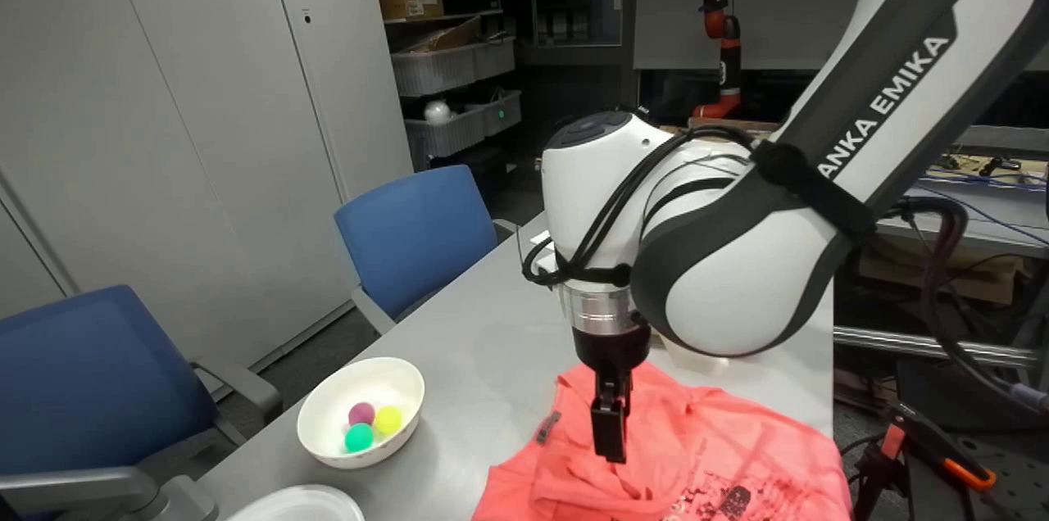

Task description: Fold the right sleeve and then the left sleeve of the sweatshirt, fold the sweatshirt in half from bottom to top

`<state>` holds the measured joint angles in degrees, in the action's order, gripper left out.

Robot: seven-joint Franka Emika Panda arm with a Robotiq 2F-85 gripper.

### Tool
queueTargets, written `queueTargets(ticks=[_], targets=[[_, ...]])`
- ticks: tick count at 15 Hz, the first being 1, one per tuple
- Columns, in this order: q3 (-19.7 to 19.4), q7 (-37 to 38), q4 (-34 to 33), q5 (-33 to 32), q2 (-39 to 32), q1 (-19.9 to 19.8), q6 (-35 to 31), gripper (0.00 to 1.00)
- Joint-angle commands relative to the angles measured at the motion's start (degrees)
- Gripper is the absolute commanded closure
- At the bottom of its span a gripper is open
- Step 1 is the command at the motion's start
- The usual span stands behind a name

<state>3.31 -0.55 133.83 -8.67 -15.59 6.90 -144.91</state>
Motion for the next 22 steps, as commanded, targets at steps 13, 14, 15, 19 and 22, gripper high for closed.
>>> queueTargets(ticks=[13, 14, 15, 19, 22], targets=[[10.31, -16.52, -1.53, -0.6, -2.05, 3.36, -4.71, 0.0], [10.32, -16.69, -1.61, -0.61, -2.12, 3.34, -4.71, 0.0], [10.15, -16.78, -2.05, -1.3, -2.56, 3.62, -4.4, 0.0], [9.57, -16.15, -4.41, -6.5, -5.94, 6.02, -5.1, 0.0], [9.08, -15.99, -7.26, -10.58, -9.31, 8.03, -5.14, 0.0]])
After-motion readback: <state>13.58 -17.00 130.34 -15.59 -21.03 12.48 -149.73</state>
